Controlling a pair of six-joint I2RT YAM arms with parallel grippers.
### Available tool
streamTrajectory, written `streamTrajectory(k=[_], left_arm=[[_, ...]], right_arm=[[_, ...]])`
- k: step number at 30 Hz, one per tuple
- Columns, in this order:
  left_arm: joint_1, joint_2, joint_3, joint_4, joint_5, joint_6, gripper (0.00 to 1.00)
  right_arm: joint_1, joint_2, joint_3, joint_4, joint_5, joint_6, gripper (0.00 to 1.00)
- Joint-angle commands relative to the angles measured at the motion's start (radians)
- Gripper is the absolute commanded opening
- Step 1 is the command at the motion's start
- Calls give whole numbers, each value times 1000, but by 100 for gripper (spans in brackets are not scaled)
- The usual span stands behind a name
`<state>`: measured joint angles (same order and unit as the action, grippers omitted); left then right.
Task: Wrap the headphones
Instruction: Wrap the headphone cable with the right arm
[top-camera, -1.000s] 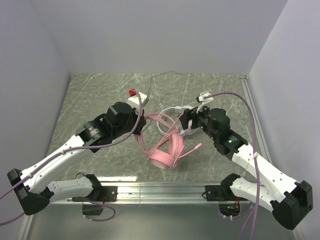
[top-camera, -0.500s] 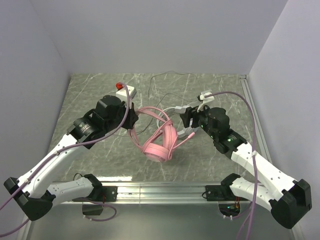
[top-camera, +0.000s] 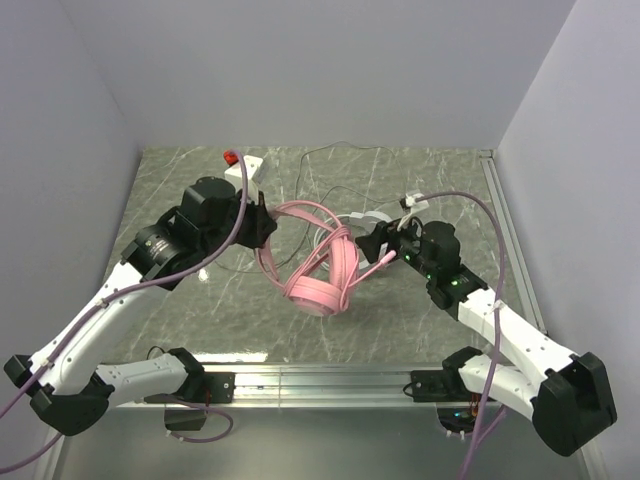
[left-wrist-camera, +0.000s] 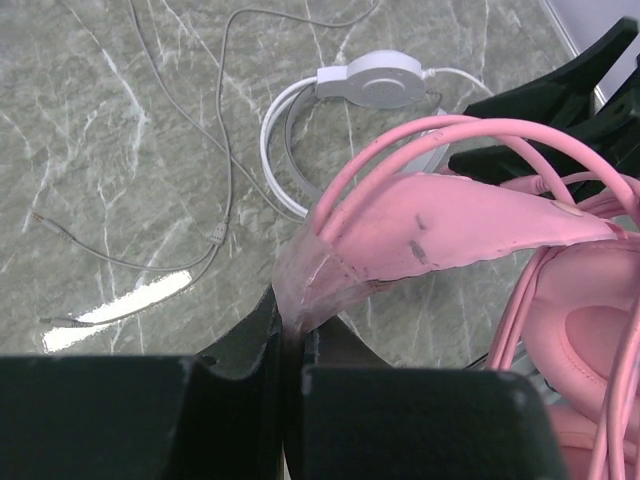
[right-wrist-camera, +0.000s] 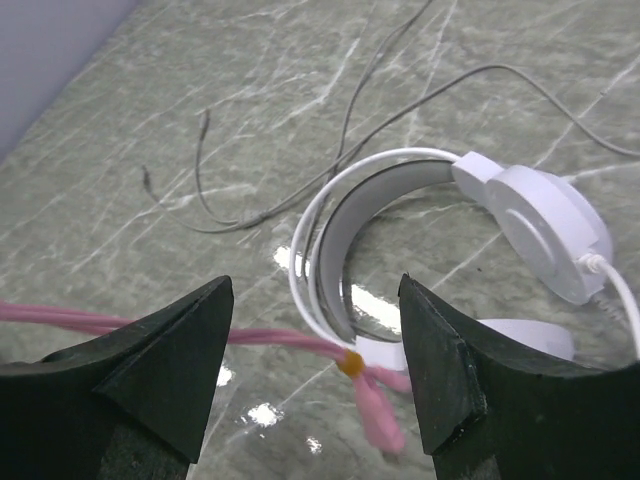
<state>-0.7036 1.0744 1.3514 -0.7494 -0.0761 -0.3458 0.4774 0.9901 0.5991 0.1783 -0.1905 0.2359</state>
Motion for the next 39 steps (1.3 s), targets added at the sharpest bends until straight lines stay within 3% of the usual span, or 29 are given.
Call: streamTrajectory(k=[1,8,18,25,31,35,36,37,39], left_arm=[[1,13,98,47,12,-67,0],[1,30,149,41,21,-75,0],[1,71,235,1,-14,-104,0],[1,82,273,-8,12,-102,0],[1,94,295,-7,35,-104,0],[1,102,305,-11,39,-107,0],[1,102,307,-10,38,-107,0],[1,102,305,-10,36,-110,0],[1,101,302,-2,42,-110,0]], right_arm=[[-37,-31,-37,157,-133,55,74],[-76,-51,-127,343,-337,112,74],[-79,-116,-197,431,-438,95,76],[-79,-39,-170,492,-455,92,78],[-66,130,-117,568,-405,98,68],[-54,177,-125,628,-391,118,41],[-53,182,-124,633,-394,121,39],[-45,185,-122,641,-400,126,38],[-36,186,-125,655,-415,125,49]])
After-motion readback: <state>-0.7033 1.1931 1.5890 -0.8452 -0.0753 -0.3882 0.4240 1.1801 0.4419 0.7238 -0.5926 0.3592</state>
